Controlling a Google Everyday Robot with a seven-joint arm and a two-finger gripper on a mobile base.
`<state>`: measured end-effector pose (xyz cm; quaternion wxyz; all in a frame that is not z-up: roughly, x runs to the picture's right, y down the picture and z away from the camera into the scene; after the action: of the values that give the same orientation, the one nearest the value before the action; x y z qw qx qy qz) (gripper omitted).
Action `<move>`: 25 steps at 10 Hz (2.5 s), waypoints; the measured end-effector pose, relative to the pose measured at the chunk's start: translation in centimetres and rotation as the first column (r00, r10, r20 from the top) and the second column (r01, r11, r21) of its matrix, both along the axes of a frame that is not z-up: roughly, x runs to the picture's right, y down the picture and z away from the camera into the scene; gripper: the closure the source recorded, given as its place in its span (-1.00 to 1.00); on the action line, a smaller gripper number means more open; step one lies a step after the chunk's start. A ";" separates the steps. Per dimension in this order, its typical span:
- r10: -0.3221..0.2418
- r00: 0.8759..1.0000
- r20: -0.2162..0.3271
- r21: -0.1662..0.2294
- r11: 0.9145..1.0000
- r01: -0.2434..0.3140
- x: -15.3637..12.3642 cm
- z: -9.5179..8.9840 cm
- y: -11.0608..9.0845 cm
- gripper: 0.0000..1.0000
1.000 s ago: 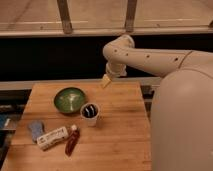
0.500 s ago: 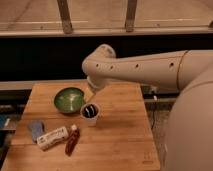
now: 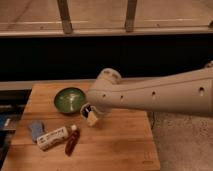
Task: Move the arm in a circular motion
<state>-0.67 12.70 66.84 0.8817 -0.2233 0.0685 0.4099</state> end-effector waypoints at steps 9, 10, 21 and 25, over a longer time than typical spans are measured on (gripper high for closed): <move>0.132 0.967 -0.220 0.006 0.991 -0.134 10.6 8.8 -7.6 -0.60; 0.133 0.964 -0.231 0.016 0.991 -0.133 11.0 10.3 -9.9 -0.60; -0.108 0.994 -0.019 0.072 0.991 0.109 -0.7 8.8 -13.6 -0.60; -0.184 0.983 0.010 0.072 0.981 0.183 -1.3 1.8 -5.6 -0.60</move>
<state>-1.94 7.09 68.68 0.9236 -0.1881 0.0671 0.3274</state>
